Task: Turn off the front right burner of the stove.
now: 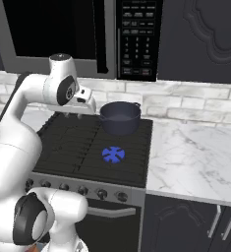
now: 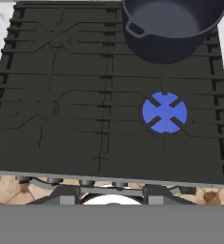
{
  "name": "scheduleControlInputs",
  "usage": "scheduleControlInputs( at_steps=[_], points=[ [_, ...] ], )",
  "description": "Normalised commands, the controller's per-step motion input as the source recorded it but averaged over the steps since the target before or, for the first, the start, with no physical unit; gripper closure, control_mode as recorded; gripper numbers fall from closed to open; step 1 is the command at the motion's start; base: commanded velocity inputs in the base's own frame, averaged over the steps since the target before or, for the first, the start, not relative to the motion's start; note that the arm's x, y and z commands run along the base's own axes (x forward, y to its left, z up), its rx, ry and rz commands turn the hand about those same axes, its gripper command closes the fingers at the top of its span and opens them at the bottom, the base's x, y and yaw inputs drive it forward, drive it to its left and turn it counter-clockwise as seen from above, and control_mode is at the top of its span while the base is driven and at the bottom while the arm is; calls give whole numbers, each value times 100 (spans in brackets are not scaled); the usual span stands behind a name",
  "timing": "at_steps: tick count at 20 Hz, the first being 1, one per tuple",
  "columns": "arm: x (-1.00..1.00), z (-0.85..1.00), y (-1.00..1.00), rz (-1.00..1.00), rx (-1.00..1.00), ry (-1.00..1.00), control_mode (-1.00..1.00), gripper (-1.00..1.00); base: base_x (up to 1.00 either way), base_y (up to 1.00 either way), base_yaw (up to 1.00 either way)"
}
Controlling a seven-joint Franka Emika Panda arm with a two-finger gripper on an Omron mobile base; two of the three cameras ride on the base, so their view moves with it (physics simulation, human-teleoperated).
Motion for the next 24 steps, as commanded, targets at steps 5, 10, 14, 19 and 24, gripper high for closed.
scheduleControlInputs(
  at_steps=[5,10,14,19,24],
  points=[
    [-20,-1,0,0,0,-2,-100,-100,0,0,0],
    [-45,-10,-2,9,0,-13,-100,-100,0,0,0],
    [-51,-14,-6,14,0,-10,-100,-100,0,0,0],
    [-26,-11,-19,19,0,-5,-100,-100,0,0,0],
    [-35,-14,-8,29,-4,-7,-100,-100,0,0,0]
  ],
)
